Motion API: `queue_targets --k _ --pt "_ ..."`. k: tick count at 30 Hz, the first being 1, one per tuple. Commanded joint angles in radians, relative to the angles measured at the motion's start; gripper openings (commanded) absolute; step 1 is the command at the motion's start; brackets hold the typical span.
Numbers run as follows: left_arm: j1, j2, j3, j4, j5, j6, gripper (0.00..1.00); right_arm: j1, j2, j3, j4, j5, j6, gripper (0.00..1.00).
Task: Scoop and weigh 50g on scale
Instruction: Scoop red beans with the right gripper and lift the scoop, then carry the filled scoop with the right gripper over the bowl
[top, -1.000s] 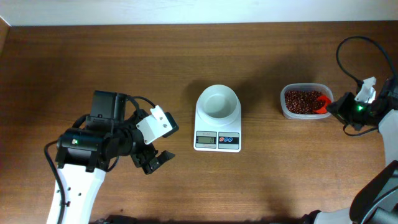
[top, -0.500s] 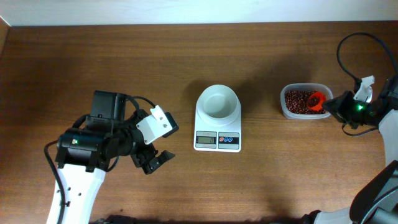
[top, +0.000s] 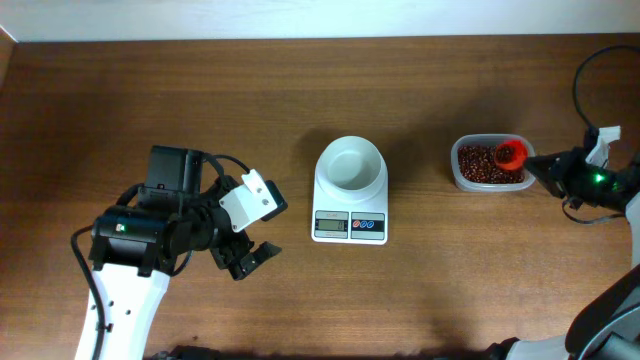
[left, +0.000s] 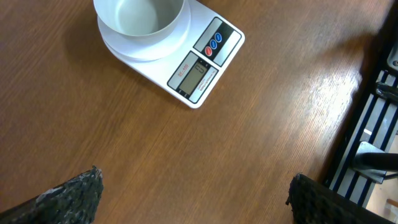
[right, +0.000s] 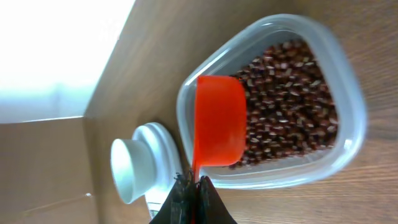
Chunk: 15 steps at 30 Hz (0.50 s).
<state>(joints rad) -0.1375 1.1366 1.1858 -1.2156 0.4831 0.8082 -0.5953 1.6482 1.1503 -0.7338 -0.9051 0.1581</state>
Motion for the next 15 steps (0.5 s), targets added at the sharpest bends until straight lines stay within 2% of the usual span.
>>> queue_targets --k 1,8,15 --pt "0.005 -0.008 0.021 -0.002 0.018 0.017 0.99 -0.001 -0.026 0.011 -0.003 -0.144 -0.003 0.04" --pt "0.005 -0.008 0.021 -0.002 0.018 0.017 0.99 0.008 -0.026 0.011 -0.003 -0.275 0.012 0.04" --pt "0.005 -0.008 0.021 -0.002 0.018 0.017 0.99 0.139 -0.026 0.011 -0.003 -0.281 0.016 0.04"
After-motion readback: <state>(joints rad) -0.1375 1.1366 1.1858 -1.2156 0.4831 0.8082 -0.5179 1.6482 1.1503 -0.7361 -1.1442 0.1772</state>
